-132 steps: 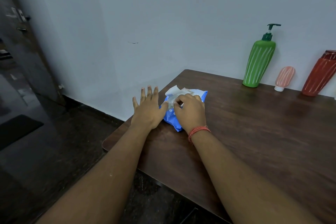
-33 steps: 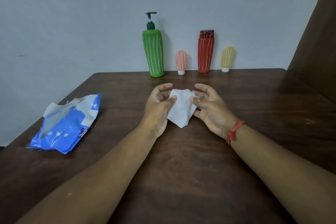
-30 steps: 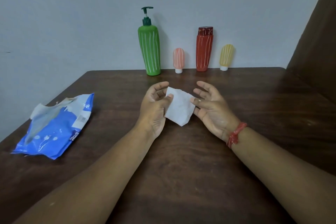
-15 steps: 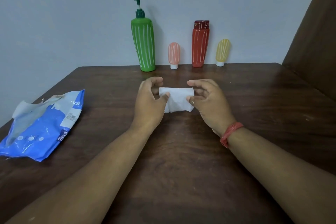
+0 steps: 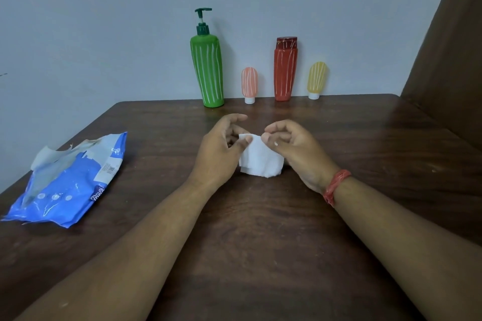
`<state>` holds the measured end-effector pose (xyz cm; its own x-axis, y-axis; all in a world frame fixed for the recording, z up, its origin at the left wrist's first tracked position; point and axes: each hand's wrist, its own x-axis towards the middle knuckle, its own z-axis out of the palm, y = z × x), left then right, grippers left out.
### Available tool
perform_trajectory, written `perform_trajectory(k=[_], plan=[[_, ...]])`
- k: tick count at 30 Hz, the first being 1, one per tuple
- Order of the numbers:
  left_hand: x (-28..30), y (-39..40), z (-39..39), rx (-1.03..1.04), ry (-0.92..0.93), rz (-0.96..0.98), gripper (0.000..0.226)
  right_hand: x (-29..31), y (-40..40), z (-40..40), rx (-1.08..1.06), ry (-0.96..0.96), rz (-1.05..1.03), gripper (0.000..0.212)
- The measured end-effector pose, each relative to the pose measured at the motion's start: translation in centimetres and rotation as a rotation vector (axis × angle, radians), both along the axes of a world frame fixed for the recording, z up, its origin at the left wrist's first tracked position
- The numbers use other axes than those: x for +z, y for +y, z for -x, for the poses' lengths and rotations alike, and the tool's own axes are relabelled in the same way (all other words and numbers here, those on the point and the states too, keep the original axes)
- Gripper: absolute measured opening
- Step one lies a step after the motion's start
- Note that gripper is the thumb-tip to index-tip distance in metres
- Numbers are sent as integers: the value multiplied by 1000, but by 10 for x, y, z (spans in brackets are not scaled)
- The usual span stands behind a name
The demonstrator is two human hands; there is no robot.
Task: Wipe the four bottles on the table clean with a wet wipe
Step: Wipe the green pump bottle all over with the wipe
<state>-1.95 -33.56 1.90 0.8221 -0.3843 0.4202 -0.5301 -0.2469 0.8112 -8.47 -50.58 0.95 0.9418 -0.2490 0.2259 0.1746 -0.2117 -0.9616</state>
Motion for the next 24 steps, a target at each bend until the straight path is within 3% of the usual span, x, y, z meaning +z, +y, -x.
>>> perform_trajectory(k=[6, 15, 24], plan=[[-3, 2, -12, -22, 70, 34, 36, 2, 1, -3, 51, 31, 8, 7], [-4, 5, -88, 315, 227, 189, 48, 3, -10, -12, -40, 49, -420, 16], [-8, -24, -195, 365, 222, 50, 89, 1, -17, -18, -20, -41, -524, 60]])
